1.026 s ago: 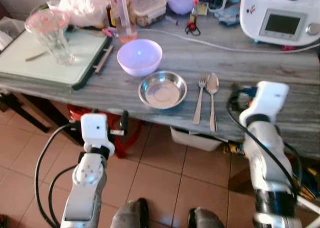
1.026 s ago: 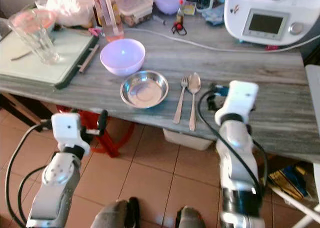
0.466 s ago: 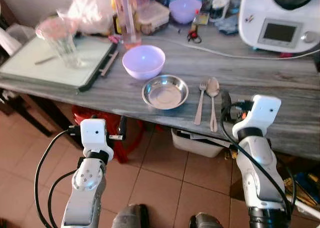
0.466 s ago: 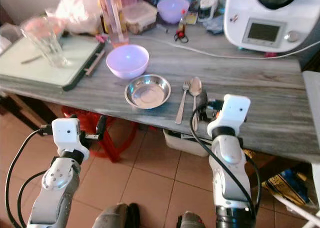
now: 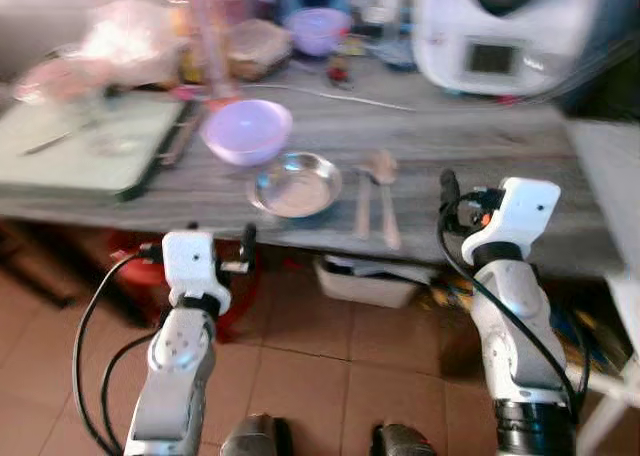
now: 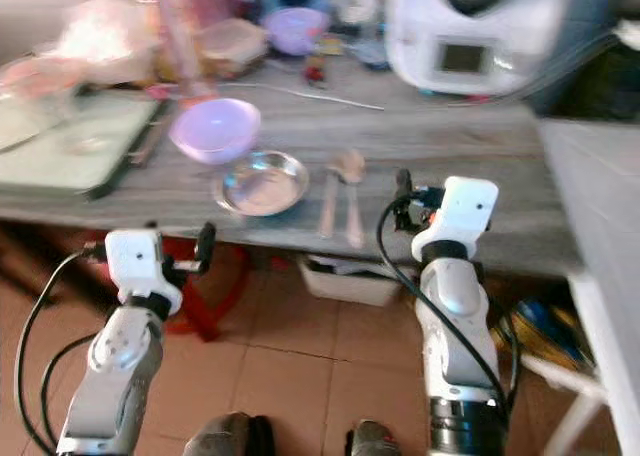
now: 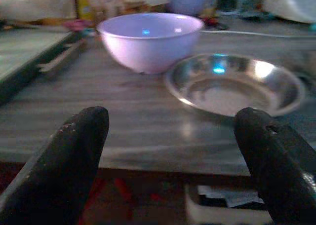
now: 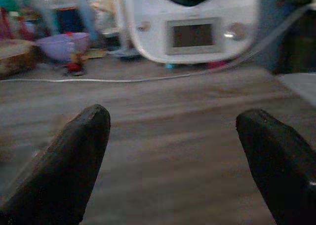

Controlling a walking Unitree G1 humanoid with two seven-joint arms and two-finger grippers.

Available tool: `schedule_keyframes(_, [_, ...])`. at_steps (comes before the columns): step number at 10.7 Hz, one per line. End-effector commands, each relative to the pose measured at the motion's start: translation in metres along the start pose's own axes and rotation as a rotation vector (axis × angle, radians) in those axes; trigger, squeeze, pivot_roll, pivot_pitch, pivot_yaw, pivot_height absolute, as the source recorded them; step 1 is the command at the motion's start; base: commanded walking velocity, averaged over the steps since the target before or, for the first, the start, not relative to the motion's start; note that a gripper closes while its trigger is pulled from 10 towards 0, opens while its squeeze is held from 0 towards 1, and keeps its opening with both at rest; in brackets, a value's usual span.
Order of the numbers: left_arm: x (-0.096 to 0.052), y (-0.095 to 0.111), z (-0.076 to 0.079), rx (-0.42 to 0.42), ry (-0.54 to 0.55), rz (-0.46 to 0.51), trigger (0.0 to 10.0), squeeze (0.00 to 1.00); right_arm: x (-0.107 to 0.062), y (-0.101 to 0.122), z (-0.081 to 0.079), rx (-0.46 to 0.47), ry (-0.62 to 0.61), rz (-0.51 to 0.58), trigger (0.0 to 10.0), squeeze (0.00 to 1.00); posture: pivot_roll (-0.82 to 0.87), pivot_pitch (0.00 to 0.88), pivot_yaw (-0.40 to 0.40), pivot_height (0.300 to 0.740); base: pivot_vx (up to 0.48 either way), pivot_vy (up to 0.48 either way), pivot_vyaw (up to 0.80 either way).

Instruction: Setting the table

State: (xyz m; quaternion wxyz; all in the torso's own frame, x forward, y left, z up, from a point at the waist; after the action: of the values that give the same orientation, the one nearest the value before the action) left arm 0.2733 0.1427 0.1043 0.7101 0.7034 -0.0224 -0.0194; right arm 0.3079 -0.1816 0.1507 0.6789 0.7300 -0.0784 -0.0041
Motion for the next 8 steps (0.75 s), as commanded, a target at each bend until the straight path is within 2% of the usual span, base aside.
schedule_keyframes(1, [-0.001, -0.004, -0.003, -0.001, 0.011, -0.015, 10.0, 0.0, 0.001, -0.001, -0.002, 0.004, 0.008, -0.002, 10.0, 0.0, 0.01, 0.036, 0.069, 0.74, -0.24, 0.0, -0.8])
schedule_keyframes(2, [-0.001, -0.004, -0.003, -0.002, 0.011, -0.014, 10.0, 0.0, 0.001, -0.002, 0.0, 0.004, 0.002, -0.005, 10.0, 0.0, 0.01, 0.038, 0.07, 0.74, -0.24, 0.0, -0.71])
schedule_keyframes(5, [-0.002, -0.002, -0.007, 0.003, 0.016, -0.009, 10.0, 0.0, -0.009, -0.012, 0.007, -0.017, 0.002, -0.027, 10.0, 0.0, 0.01, 0.042, 0.069, 0.74, -0.16, 0.0, 0.0])
schedule_keyframes(8, [-0.028, -0.014, -0.019, 0.026, 0.048, -0.063, 10.0, 0.0, -0.04, -0.026, 0.027, -0.096, -0.003, -0.08, 10.0, 0.0, 0.02, 0.058, 0.069, 0.74, -0.241, 0.0, 0.0])
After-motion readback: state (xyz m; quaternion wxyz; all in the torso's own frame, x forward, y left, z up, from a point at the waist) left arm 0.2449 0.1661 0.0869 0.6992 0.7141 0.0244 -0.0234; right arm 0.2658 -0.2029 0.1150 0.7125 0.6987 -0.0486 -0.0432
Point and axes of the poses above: a point about 5 cm out from each wrist's last joint towards the gripper, its own x axis pointing out of the wrist towards the gripper, its own y axis along the axis of the wrist's last joint, z = x × y, the point moved 2 cm from there along x, pointing out of the wrist towards the gripper, and after that the axes turned 1 degree about x, right-handed, at the moved point
